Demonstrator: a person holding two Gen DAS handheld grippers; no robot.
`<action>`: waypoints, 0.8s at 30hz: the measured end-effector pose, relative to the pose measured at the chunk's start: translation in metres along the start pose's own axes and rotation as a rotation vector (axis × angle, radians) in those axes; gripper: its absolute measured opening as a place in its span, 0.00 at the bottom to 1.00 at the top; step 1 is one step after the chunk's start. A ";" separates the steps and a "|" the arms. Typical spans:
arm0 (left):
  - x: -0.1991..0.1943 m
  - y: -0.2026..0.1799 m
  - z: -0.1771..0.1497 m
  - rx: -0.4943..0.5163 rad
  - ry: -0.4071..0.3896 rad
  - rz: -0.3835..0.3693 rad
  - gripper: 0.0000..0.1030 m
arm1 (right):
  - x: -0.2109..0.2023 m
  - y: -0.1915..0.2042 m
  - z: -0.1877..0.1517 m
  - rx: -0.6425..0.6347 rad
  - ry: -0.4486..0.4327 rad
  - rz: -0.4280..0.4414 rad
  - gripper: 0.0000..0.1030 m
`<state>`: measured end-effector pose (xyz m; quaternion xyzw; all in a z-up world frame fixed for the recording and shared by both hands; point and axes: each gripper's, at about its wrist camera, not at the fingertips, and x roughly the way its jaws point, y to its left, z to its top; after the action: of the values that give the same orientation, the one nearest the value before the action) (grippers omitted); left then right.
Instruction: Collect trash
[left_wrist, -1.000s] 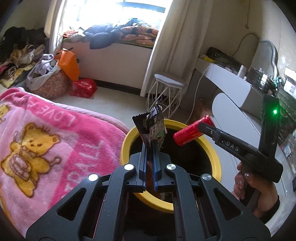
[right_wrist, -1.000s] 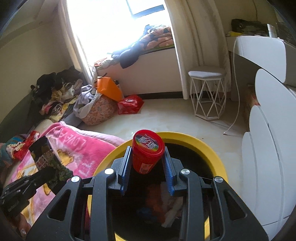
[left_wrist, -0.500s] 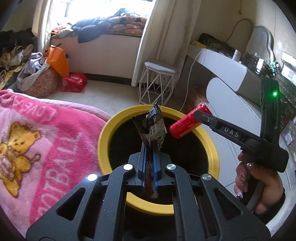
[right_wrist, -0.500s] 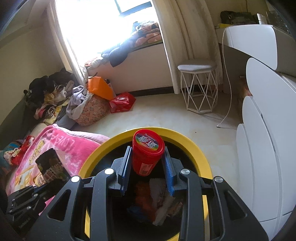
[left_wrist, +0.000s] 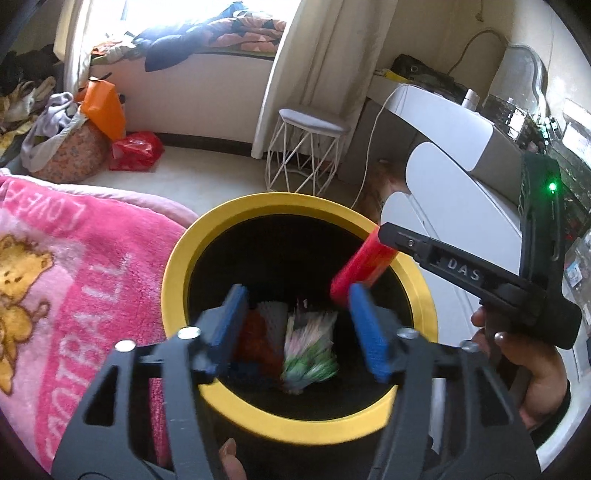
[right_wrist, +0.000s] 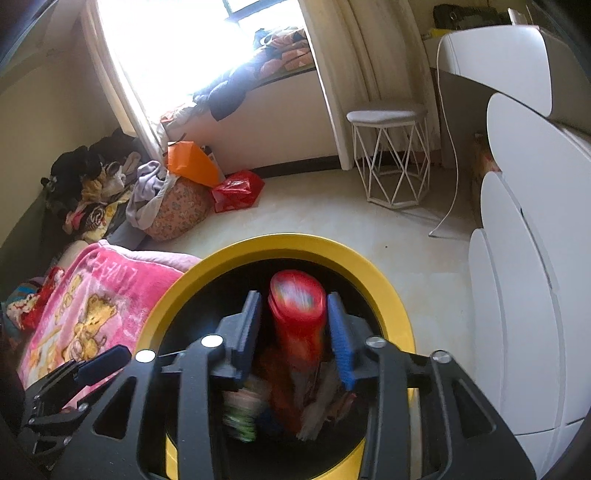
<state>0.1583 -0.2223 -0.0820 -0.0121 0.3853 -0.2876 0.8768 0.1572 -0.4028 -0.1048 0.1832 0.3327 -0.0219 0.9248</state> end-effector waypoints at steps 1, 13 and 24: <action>0.000 0.000 0.000 -0.004 -0.001 0.002 0.69 | -0.001 -0.001 0.000 0.009 0.000 0.008 0.43; -0.030 0.020 -0.002 -0.070 -0.045 0.059 0.90 | -0.027 0.003 -0.006 0.006 -0.037 -0.026 0.75; -0.083 0.054 -0.008 -0.113 -0.110 0.194 0.90 | -0.055 0.039 -0.016 -0.079 -0.104 -0.037 0.93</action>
<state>0.1350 -0.1329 -0.0455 -0.0399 0.3517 -0.1779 0.9182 0.1114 -0.3650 -0.0696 0.1390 0.2880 -0.0357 0.9468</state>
